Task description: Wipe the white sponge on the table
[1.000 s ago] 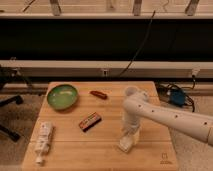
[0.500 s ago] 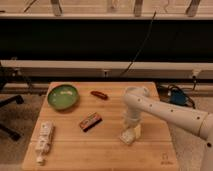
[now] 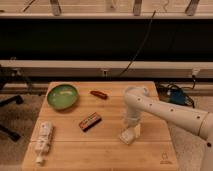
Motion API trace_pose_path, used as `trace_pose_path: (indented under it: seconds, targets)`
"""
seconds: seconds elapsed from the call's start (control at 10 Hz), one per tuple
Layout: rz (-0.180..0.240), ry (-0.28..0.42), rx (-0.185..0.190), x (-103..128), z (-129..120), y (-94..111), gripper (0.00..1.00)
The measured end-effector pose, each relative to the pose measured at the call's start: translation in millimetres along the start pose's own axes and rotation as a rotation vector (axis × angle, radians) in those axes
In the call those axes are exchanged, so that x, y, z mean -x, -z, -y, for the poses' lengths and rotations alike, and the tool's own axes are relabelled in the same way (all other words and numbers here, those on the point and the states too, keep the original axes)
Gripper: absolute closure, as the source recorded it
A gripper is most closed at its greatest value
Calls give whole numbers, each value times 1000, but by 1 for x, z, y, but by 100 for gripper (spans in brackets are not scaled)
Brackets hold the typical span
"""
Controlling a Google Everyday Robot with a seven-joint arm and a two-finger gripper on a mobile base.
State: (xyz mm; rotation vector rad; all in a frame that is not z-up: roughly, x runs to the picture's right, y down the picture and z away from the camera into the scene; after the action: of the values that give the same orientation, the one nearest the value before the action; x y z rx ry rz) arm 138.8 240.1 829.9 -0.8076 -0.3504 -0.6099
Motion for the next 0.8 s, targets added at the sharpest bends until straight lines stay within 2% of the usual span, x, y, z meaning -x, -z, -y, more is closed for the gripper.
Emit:
trace_pose_path:
  seconds: [0.1,0.2,0.3,0.4,0.5,0.6,0.8]
  targets:
    - [8,-3,-21,-1,7,6,95]
    - [32,-12,-51,-1,19,17,86]
    - [63,-17,-71,-3,29,36,77]
    - [61,-15,-68,-5,32,50,76]
    - [54,-10,-61,-5,33,59,78]
    - [41,4,-55,0,33,65,96]
    - [36,0,-59,-10,42,59,100]
